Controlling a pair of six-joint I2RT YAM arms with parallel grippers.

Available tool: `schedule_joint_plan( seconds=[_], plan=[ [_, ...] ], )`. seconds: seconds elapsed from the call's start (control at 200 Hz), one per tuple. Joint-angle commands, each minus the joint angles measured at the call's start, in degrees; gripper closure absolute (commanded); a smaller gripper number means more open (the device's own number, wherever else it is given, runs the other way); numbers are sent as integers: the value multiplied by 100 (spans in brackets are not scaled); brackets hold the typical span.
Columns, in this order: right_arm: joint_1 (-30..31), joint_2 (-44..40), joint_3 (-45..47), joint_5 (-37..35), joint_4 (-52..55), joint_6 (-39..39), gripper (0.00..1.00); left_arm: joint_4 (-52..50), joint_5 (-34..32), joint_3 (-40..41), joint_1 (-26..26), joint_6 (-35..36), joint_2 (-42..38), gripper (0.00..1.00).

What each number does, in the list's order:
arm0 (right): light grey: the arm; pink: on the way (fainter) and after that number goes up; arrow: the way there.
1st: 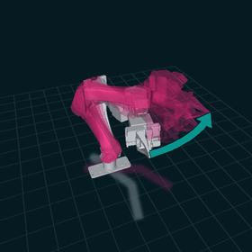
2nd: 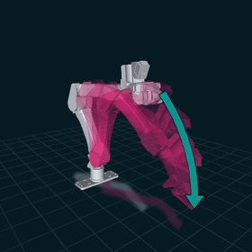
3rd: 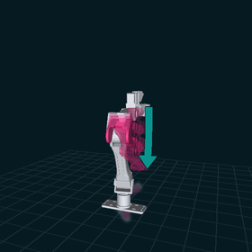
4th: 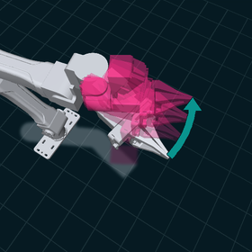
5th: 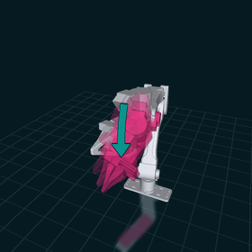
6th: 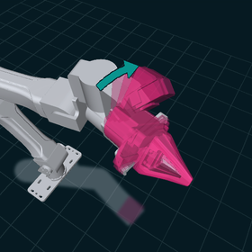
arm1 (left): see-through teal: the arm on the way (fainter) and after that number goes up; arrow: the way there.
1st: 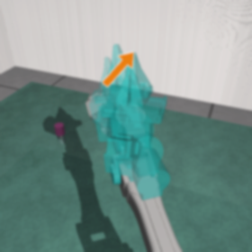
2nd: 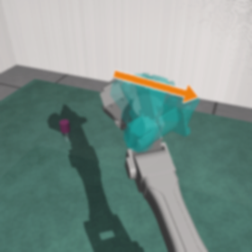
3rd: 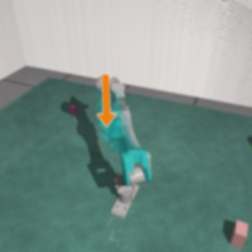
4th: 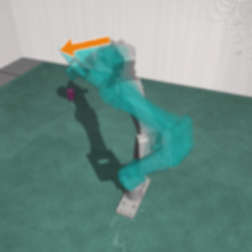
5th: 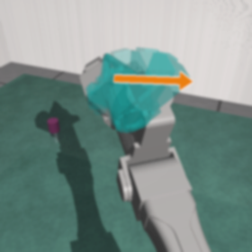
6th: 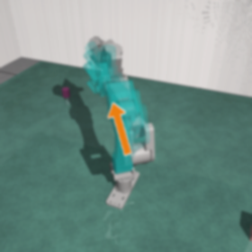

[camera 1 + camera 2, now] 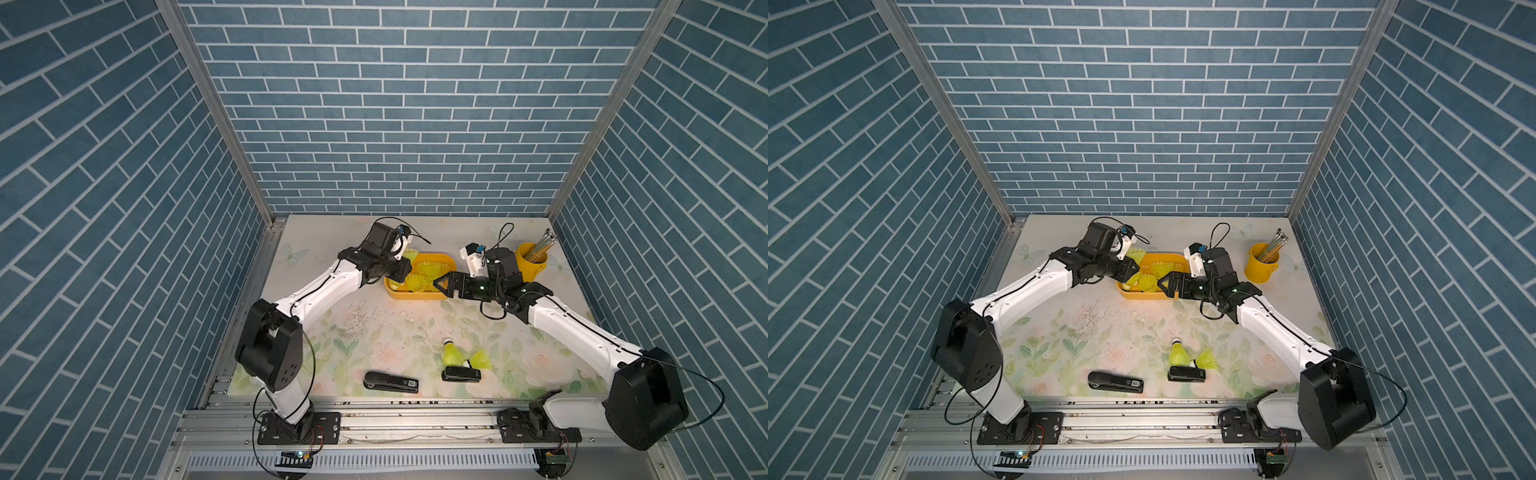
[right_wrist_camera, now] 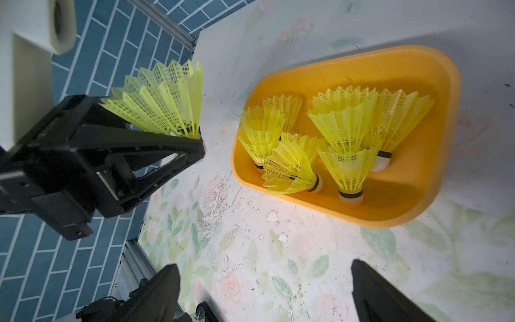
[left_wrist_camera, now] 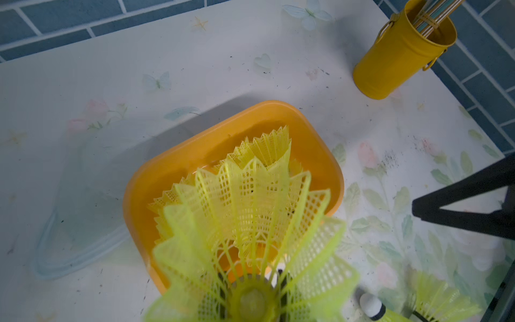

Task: Put the shuttlecocks into the storage box
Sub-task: Place the shuttlecock in the storage box.

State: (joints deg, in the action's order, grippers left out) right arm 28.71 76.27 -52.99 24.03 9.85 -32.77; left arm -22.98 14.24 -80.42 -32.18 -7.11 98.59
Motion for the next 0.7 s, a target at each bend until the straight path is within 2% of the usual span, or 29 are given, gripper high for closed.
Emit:
schedule_joint_plan(
  seconds=[0.0, 0.37, 0.695],
  plan=[
    [-39, 113, -235, -204, -123, -23, 2, 289, 159, -365, 33, -526, 275, 76],
    [-268, 521, -341, -329, -253, -28, 2, 197, 5, -1528, 71, -981, 1662, 75],
    [-377, 1251, -1046, -566, 61, -1, 2, -251, -168, -2376, 116, -1435, 2499, 73]
  ],
)
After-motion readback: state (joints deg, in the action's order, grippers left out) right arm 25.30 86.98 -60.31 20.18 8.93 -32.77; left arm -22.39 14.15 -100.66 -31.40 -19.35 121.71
